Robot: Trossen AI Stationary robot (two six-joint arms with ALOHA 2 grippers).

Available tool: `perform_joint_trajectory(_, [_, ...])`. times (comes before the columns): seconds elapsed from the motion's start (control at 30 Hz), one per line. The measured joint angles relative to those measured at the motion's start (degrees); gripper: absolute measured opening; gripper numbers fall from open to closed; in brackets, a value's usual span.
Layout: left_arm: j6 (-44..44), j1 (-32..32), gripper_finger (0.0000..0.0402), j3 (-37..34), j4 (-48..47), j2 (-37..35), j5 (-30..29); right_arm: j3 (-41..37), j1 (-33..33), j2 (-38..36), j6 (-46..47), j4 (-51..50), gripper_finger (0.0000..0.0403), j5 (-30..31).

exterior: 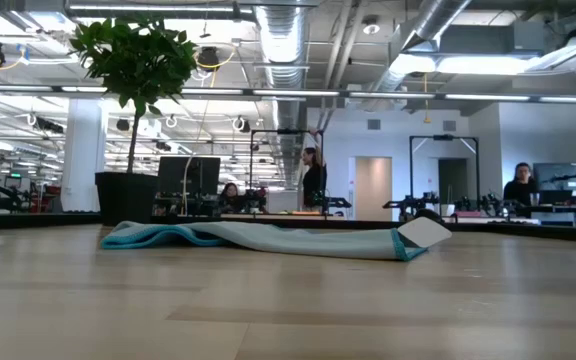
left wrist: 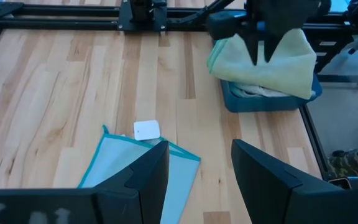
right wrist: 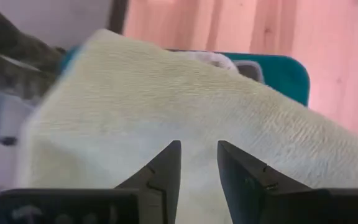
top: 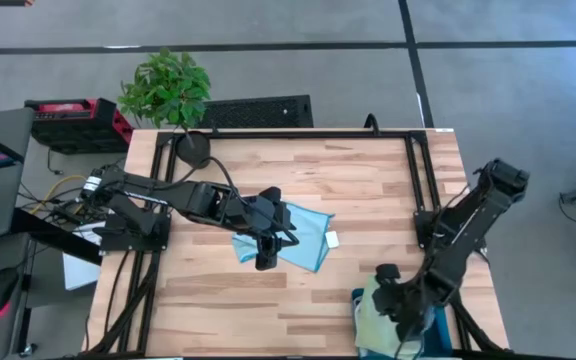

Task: Fold microfiber towels
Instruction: Put the folded green microfiber towel into the blue bin, then fold the blue microfiber towel

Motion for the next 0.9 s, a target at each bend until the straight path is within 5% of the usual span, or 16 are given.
perform_joint_trajectory(0.43, [-0.09,-0.04,0.0167,-0.07,-0.62,-0.02,0.02,-0.02,-1.03,9.32,-1.87,4.75,0.0126,-3.75])
perform_joint_trajectory(0.9, [-6.37,-0.1,0.0167,-0.07,-9.35,-0.02,-1.03,0.0,-1.34,-6.6,0.6,2.54,0.0126,0.62])
